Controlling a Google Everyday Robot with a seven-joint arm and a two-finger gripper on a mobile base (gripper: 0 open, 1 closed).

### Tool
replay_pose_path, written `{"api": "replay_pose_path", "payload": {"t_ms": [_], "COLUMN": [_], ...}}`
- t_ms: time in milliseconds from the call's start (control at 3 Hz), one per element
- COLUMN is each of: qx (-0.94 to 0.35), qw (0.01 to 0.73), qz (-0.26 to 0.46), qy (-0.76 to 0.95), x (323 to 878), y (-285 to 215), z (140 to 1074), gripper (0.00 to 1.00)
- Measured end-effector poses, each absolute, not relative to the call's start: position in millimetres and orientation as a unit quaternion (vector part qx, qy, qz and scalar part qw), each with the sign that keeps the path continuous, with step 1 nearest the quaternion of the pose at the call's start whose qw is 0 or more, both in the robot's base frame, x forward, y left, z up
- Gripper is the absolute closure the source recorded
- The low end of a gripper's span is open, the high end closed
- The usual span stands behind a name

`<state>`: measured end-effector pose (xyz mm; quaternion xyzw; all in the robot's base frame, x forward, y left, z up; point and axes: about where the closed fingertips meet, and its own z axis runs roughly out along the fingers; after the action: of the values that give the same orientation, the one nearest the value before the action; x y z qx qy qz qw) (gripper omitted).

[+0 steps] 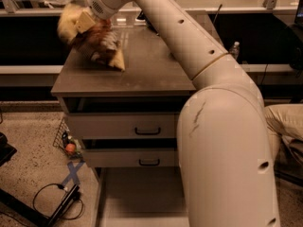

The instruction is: Pick brown chip bag from bottom drawer and place on counter

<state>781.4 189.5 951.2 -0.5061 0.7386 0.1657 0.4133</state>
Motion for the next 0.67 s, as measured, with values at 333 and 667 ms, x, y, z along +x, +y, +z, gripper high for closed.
{"api": "replay_pose_path", "payload": {"t_ms": [333,667], "qx": [-0.507,-0.507], "qw": [0.411,0.411], "qz": [0.167,0.167], "qy": [0.739,0.739], "x": [781.3,781.3], "y": [191.9,191.9], "z": [948.3,948.3], "gripper": [0.00,0.00]}}
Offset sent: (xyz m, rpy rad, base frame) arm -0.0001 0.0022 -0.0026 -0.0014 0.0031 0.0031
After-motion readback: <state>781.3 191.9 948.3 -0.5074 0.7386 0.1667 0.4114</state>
